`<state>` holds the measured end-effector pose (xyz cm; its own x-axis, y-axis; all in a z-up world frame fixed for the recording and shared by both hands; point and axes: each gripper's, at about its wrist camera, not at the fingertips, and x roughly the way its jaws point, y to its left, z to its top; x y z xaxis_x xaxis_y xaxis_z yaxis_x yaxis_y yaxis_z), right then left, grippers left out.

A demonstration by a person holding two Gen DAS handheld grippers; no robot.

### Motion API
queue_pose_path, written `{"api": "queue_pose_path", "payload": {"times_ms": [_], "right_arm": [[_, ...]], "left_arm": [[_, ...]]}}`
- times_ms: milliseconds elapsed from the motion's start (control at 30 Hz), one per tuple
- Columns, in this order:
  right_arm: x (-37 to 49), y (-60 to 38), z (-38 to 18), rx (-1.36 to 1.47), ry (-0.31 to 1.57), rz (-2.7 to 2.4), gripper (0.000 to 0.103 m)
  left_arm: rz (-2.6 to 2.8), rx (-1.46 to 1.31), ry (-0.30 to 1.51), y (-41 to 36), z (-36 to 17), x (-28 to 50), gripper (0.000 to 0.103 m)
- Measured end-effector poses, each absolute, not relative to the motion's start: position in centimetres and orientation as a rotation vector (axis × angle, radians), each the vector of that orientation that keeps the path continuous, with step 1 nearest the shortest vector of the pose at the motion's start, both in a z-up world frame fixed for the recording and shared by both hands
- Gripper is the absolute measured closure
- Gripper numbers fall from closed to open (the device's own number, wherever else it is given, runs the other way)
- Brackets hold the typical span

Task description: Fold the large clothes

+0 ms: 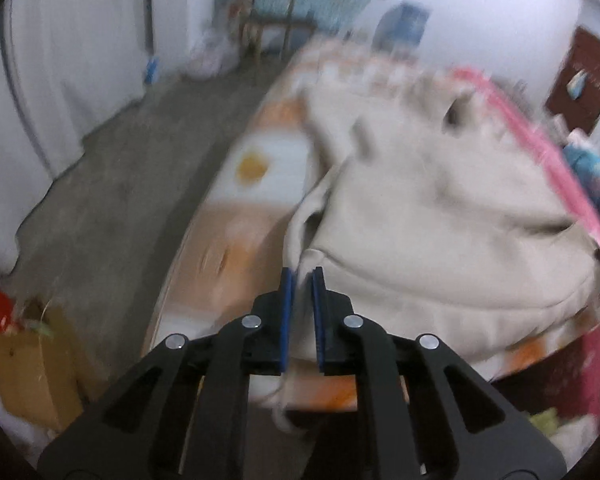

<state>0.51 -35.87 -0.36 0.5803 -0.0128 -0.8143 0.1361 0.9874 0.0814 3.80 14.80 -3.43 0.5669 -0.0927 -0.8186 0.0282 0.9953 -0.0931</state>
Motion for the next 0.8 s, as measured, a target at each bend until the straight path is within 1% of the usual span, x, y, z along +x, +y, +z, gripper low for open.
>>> {"api": "queue_pose_path", "payload": {"times_ms": [67, 167, 200, 233, 267, 300, 333, 400, 567, 667, 700, 733, 767, 800], "right_arm": [[0.4, -36.5, -1.3, 0.115, 0.978, -0.173, 0.079], [-0.7, -36.9, 0.3, 0.195, 0.9, -0.155, 0.077], [-0.9, -36.5, 0.9, 0.185, 0.876, -0.144, 0.071], [-0.9, -35.6, 1.5, 0.159, 0.847, -0.123, 0.061], [-0.8, -34.4, 1.8, 0.13, 0.828, -0.093, 0.057], [-0.4, -33.4, 1.9, 0.112, 0.825, -0.062, 0.051], [0.0, -32.2, 1.6, 0.092, 0.834, -0.02, 0.05], [1.3, -29.3, 0.3, 0.062, 0.878, 0.071, 0.05], [3.5, -25.5, -3.0, 0.025, 0.978, 0.129, 0.049], [4.5, -25.1, -4.5, 0.005, 1.008, 0.105, 0.049], [4.3, -25.0, -4.5, -0.004, 1.004, 0.104, 0.051], [4.3, -24.8, -4.4, -0.023, 1.003, 0.099, 0.065], [4.2, -24.6, -4.4, -0.041, 0.997, 0.1, 0.074], [4.1, -24.3, -4.3, -0.041, 0.997, 0.128, 0.086]], "left_arm": [[-0.011, -0.055, 0.981, 15.7, -4.1, 3.5, 0.094], [-0.035, -0.13, 0.894, 17.0, -2.0, 2.5, 0.092], [-0.055, -0.135, 0.863, 16.8, -1.3, 2.3, 0.089], [-0.078, -0.13, 0.838, 16.3, -0.7, 2.2, 0.083], [-0.13, -0.116, 0.82, 15.1, -0.1, 2.2, 0.08], [-0.164, -0.109, 0.819, 14.1, 0.1, 2.4, 0.074], [-0.21, -0.104, 0.822, 12.8, 0.1, 2.6, 0.065], [-0.329, -0.091, 0.86, 9.1, -0.7, 3.3, 0.058], [-0.488, 0.032, 0.922, 0.7, -3.6, 3.7, 0.058], [-0.443, 0.16, 0.876, -2.3, -4.3, 3.8, 0.058], [-0.432, 0.185, 0.868, -2.8, -4.3, 3.5, 0.06], [-0.434, 0.196, 0.862, -3.1, -4.3, 3.4, 0.069], [-0.438, 0.209, 0.858, -3.3, -4.3, 3.5, 0.074], [-0.435, 0.227, 0.851, -3.1, -4.3, 3.7, 0.084]]}}
